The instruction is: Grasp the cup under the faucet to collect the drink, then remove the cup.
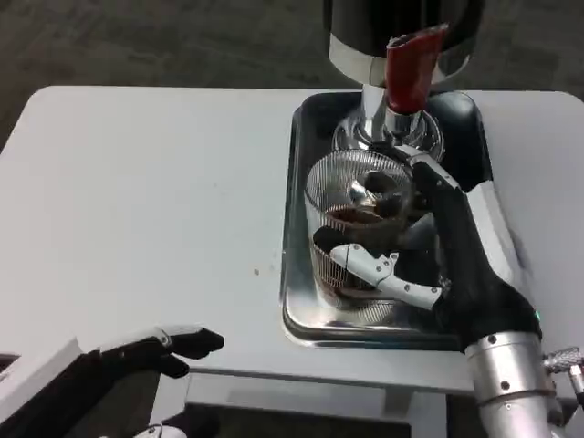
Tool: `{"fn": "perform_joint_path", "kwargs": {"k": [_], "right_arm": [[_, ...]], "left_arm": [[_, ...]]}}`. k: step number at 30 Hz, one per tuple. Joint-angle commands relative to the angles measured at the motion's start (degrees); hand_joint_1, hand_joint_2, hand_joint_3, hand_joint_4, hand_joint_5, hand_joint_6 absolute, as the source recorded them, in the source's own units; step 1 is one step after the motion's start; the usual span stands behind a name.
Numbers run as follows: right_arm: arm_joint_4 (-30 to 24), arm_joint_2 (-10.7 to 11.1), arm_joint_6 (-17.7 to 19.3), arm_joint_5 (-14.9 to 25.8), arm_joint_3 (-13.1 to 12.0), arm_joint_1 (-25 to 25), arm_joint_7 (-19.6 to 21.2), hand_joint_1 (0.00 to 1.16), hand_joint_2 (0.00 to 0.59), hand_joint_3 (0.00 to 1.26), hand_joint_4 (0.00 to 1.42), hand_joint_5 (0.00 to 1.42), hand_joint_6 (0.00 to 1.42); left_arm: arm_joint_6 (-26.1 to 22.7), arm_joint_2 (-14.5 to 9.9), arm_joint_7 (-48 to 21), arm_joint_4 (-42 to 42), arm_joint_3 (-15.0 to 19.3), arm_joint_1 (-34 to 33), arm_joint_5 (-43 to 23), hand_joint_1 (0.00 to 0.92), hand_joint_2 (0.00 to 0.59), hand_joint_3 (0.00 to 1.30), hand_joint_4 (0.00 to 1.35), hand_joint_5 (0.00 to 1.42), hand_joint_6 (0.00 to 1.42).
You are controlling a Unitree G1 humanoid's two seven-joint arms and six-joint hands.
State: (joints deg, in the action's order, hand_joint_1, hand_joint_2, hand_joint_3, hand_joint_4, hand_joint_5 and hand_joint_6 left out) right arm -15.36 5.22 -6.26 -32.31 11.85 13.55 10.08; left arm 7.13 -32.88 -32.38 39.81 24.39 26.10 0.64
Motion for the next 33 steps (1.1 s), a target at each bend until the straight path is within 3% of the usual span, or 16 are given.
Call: {"fn": "perform_joint_path", "kwargs": {"k": [1,15,23,33], "right_arm": [[0.7,0.2,0.8,-1.0,0.1,-2.3,1.1,0.68,0.234,0.41,0.57,0.70,1.00],[1.6,0.7,4.3,-2.7,-0.3,-3.7,4.4,0.71,0.237,0.57,0.75,0.90,1.22],[0.4,1.8,7.1,-1.5,-1.9,-4.9,5.0,0.74,0.225,0.77,0.91,1.11,1.42],[-3.5,2.3,9.1,2.0,-5.1,-7.2,3.7,0.78,0.223,0.92,1.04,1.27,1.42]], "left_arm": [[0.7,-0.7,-0.5,-0.8,0.2,0.2,0.1,0.143,0.176,0.28,0.24,0.28,0.21],[1.1,-0.8,-0.5,-1.9,0.2,-1.1,-0.3,0.128,0.170,0.27,0.25,0.28,0.21],[1.7,-0.8,-0.1,-1.7,0.5,-2.2,-0.3,0.123,0.171,0.27,0.25,0.28,0.21],[2.4,-0.8,0.2,-1.1,0.5,-4.5,-0.4,0.121,0.171,0.26,0.25,0.28,0.21]]}}
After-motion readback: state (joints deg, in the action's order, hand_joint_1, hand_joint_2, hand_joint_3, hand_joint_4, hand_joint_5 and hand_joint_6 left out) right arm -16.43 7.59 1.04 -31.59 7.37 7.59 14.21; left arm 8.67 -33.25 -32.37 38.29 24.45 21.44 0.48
